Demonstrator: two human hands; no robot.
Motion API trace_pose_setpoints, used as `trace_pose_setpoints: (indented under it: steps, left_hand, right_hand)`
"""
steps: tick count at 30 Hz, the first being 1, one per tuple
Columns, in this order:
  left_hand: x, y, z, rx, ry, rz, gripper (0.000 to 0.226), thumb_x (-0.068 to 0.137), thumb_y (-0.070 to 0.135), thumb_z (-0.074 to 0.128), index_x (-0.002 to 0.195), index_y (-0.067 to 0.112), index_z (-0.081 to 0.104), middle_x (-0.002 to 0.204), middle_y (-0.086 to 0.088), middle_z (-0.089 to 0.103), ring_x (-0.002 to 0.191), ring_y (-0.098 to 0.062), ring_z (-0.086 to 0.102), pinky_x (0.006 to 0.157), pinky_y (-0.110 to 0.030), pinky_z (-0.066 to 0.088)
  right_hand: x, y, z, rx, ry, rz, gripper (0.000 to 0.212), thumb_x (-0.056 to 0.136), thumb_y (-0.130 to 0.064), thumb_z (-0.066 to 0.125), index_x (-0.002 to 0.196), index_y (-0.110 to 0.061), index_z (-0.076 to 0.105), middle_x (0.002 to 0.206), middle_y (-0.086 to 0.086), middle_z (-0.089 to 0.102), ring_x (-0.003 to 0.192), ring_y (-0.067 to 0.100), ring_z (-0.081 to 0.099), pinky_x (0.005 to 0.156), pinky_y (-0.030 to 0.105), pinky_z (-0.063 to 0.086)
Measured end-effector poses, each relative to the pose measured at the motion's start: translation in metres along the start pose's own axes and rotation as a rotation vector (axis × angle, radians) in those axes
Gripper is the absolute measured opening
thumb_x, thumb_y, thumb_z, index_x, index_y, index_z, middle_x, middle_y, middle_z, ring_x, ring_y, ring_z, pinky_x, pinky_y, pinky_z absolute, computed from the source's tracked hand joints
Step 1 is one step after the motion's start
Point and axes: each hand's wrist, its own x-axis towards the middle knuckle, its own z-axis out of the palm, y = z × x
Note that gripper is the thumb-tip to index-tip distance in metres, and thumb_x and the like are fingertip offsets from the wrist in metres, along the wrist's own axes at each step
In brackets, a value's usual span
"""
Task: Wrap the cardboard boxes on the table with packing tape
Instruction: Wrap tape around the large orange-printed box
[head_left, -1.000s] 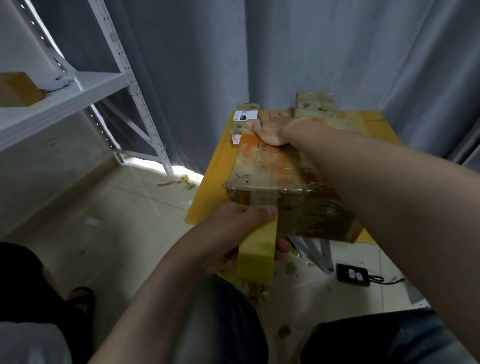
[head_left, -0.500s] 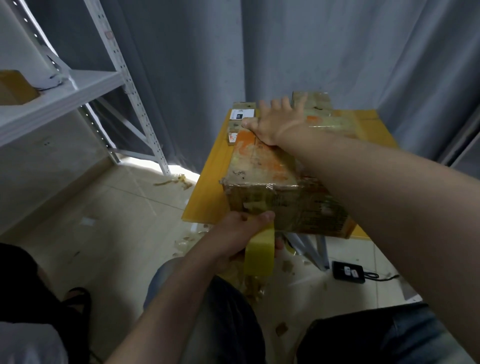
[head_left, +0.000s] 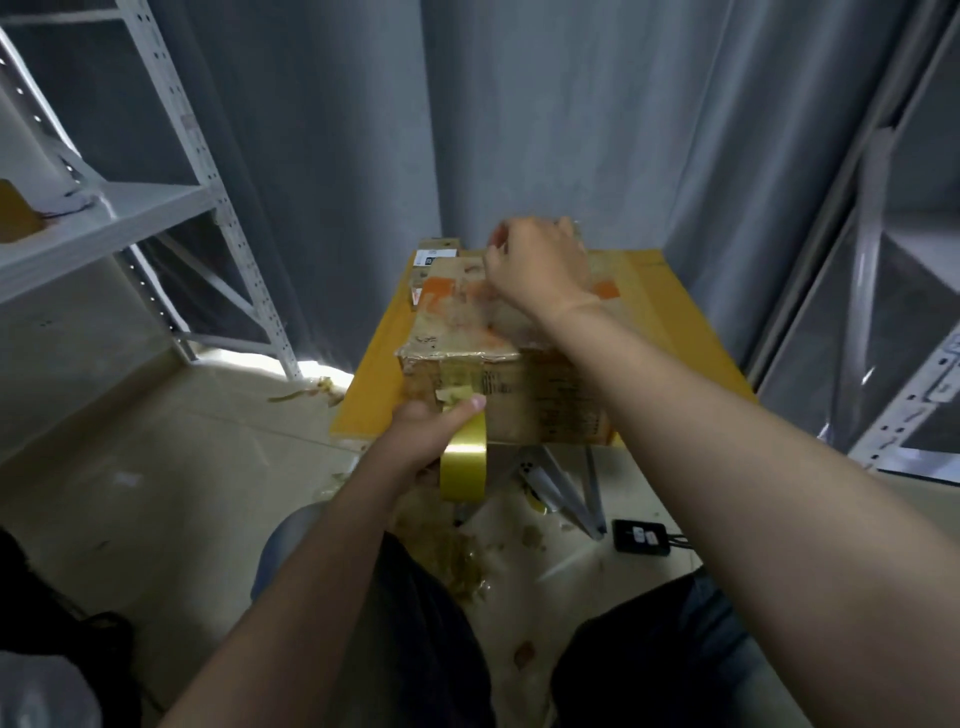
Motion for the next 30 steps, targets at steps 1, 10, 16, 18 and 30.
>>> trace_pose_setpoints:
  steps: [1, 10, 16, 18, 30]
  left_hand:
    - [0.001, 0.000, -0.001, 0.010, 0.025, -0.005, 0.103, 0.081, 0.071, 0.073, 0.151, 0.003, 0.041, 0.152, -0.025, 0.048, 0.123, -0.038, 0.061, 0.098, -0.050, 0.056]
    - [0.015, -0.004, -0.015, 0.039, 0.123, 0.043, 0.141, 0.072, 0.083, 0.071, 0.164, 0.008, -0.006, 0.168, -0.015, 0.028, 0.147, -0.039, 0.040, 0.115, -0.057, 0.041]
    - [0.010, -0.014, 0.000, -0.267, 0.132, 0.093, 0.100, 0.087, 0.071, 0.067, 0.156, 0.008, 0.032, 0.155, -0.012, 0.048, 0.137, -0.036, 0.051, 0.114, -0.055, 0.044]
    - [0.005, -0.010, 0.007, -0.295, 0.164, 0.109, 0.100, 0.090, 0.067, 0.066, 0.159, 0.008, 0.023, 0.158, -0.011, 0.042, 0.142, -0.036, 0.045, 0.115, -0.053, 0.041]
    - [-0.035, 0.058, -0.027, -0.349, 0.212, 0.360, 0.044, 0.096, 0.066, 0.058, 0.108, 0.025, 0.068, 0.104, 0.002, 0.072, 0.096, -0.016, 0.067, 0.077, -0.033, 0.049]
  right_hand:
    - [-0.005, 0.005, -0.005, -0.007, 0.007, 0.032, 0.031, 0.097, -0.033, 0.049, 0.117, -0.023, 0.072, 0.128, 0.008, 0.069, 0.135, 0.040, 0.045, 0.108, 0.049, 0.043]
    - [-0.049, 0.071, -0.021, 0.160, -0.087, 0.418, 0.068, 0.102, -0.062, 0.037, 0.150, -0.015, 0.045, 0.158, 0.016, 0.040, 0.148, 0.043, 0.031, 0.119, 0.054, 0.031]
    - [-0.112, 0.088, 0.024, 0.613, 0.158, 0.628, 0.060, 0.107, -0.061, 0.023, 0.138, -0.013, 0.041, 0.151, 0.015, 0.040, 0.135, 0.038, 0.044, 0.105, 0.050, 0.036]
    - [-0.126, 0.082, 0.037, 0.630, 0.169, 0.688, 0.063, 0.106, -0.062, 0.024, 0.139, -0.011, 0.039, 0.154, 0.016, 0.038, 0.138, 0.040, 0.040, 0.103, 0.050, 0.036]
    - [-0.091, 0.065, -0.022, 0.669, 0.353, 0.437, 0.048, 0.098, -0.035, 0.052, 0.142, -0.026, 0.037, 0.128, -0.004, 0.058, 0.134, 0.033, 0.040, 0.108, 0.047, 0.026]
